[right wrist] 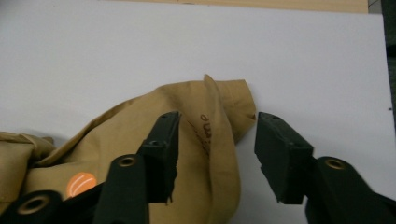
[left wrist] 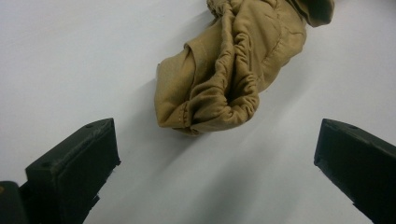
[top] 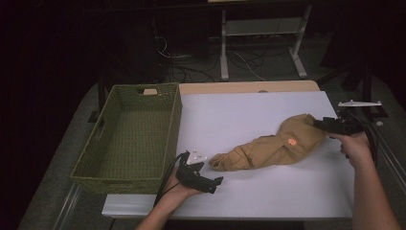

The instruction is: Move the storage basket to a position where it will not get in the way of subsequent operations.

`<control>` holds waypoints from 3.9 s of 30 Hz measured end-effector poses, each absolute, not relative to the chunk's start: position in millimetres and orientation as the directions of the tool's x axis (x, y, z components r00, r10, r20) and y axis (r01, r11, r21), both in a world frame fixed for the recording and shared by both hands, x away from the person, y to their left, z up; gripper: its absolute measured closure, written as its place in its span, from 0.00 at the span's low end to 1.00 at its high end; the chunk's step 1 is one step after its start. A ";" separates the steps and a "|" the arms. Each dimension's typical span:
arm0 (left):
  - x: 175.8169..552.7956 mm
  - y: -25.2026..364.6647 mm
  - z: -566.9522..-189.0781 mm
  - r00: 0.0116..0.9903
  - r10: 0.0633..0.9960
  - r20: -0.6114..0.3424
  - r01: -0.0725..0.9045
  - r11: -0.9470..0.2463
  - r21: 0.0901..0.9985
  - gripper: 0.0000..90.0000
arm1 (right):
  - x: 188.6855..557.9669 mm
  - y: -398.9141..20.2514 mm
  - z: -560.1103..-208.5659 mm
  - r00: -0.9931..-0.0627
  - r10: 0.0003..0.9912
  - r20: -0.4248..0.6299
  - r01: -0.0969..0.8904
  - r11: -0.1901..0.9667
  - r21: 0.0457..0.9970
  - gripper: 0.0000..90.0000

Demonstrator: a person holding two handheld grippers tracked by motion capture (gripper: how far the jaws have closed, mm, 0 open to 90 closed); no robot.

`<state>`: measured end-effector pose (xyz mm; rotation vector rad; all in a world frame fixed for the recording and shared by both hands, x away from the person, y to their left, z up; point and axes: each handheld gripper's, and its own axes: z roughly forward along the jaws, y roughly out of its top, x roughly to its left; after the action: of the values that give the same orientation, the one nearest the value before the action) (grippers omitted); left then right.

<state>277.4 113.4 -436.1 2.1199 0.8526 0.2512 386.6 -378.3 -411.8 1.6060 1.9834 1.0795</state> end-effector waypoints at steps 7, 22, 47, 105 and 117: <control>277.3 114.1 -435.7 0.749 0.653 -0.111 0.489 -0.433 0.757 0.00 | 380.7 -370.4 -395.8 -0.306 0.938 0.160 0.624 0.071 0.778 0.46; 277.3 114.0 -435.4 0.749 0.654 -0.109 0.488 -0.433 0.757 0.00 | 368.2 -345.3 -384.0 -0.408 0.902 0.140 0.606 0.153 0.780 0.45; 276.4 114.1 -434.3 0.749 0.654 -0.103 0.485 -0.436 0.758 0.00 | 339.4 -327.7 -388.8 -0.497 0.852 0.163 0.602 0.203 0.772 0.45; 275.6 113.9 -433.1 0.753 0.650 -0.102 0.479 -0.435 0.763 0.00 | 314.3 -281.7 -413.3 -0.631 0.764 0.136 0.571 0.338 0.748 0.59; 275.6 113.8 -432.8 0.753 0.649 -0.103 0.479 -0.435 0.762 0.00 | 326.4 -287.4 -413.8 -0.603 0.788 0.125 0.589 0.335 0.736 0.74</control>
<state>275.6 113.8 -432.8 2.1155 0.8441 0.2601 326.4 -287.4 -413.8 1.2410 2.3468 1.1293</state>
